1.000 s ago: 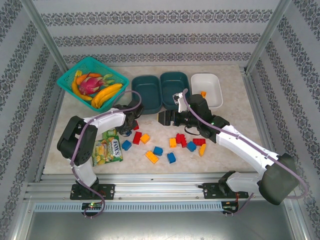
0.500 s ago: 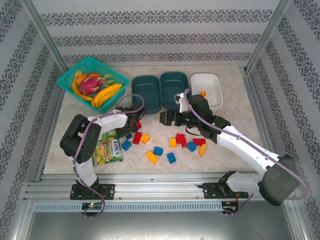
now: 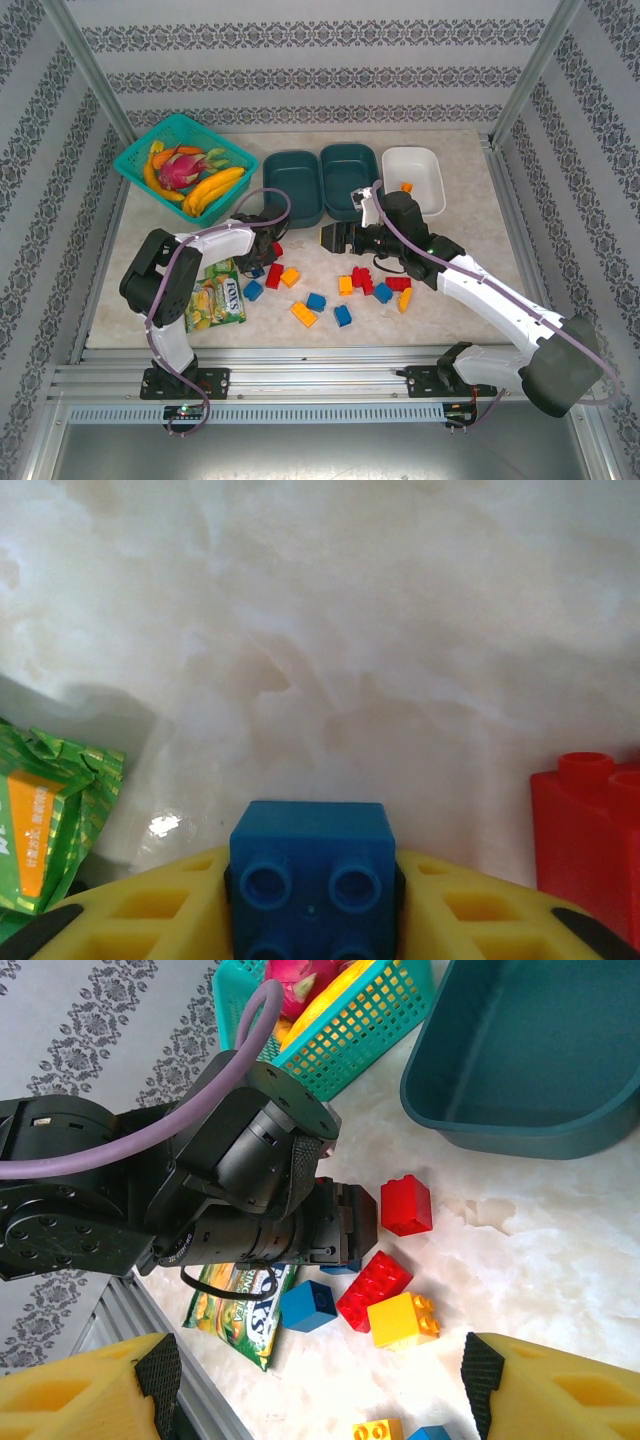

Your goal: Sort the legos into containers by color

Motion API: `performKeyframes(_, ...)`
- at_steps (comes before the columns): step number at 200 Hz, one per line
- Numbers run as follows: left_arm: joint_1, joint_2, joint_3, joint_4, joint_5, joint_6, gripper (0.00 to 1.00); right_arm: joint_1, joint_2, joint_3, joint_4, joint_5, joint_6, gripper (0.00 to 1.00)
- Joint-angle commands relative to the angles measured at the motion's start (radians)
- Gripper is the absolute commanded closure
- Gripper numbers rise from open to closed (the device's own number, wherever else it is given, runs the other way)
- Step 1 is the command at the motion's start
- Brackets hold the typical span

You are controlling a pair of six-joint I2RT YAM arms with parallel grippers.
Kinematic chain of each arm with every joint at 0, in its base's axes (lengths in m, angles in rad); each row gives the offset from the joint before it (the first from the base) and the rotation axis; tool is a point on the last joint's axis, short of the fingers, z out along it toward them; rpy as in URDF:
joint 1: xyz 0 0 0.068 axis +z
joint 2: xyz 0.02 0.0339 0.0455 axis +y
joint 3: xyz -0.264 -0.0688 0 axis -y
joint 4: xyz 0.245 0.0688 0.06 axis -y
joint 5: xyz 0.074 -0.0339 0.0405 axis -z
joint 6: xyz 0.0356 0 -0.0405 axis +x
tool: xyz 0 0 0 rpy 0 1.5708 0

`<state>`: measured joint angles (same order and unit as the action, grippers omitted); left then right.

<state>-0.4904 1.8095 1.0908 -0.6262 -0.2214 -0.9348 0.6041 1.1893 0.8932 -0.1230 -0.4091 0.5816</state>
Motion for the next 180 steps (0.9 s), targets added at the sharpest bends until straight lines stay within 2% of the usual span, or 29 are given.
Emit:
performKeyframes(1, 0.014, -0.006, 0.002, 0.030, -0.034, 0.035, 0.56, -0.007, -0.014, -0.008, 0.006, -0.006, 0.019, 0.24)
performKeyframes(34, 0.030, -0.010, -0.013, 0.060, -0.009, 0.057, 0.69, -0.006, -0.010, -0.004, 0.006, -0.008, 0.019, 0.23)
performKeyframes(81, 0.032, -0.033, -0.003, 0.042, -0.038, 0.078, 0.73, -0.006, -0.010, -0.008, 0.007, -0.008, 0.023, 0.23)
performKeyframes(115, 0.033, -0.040, -0.011, 0.043, -0.026, 0.110, 0.68, -0.006, -0.008, -0.009, 0.009, -0.007, 0.024, 0.23)
performKeyframes(153, 0.036, -0.027, -0.031, 0.056, -0.009, 0.114, 0.52, -0.006, 0.000, -0.002, 0.010, -0.007, 0.026, 0.24)
performKeyframes(180, 0.052, -0.021, -0.015, 0.062, -0.006, 0.139, 0.52, -0.006, -0.002, -0.001, 0.006, -0.007, 0.024, 0.23)
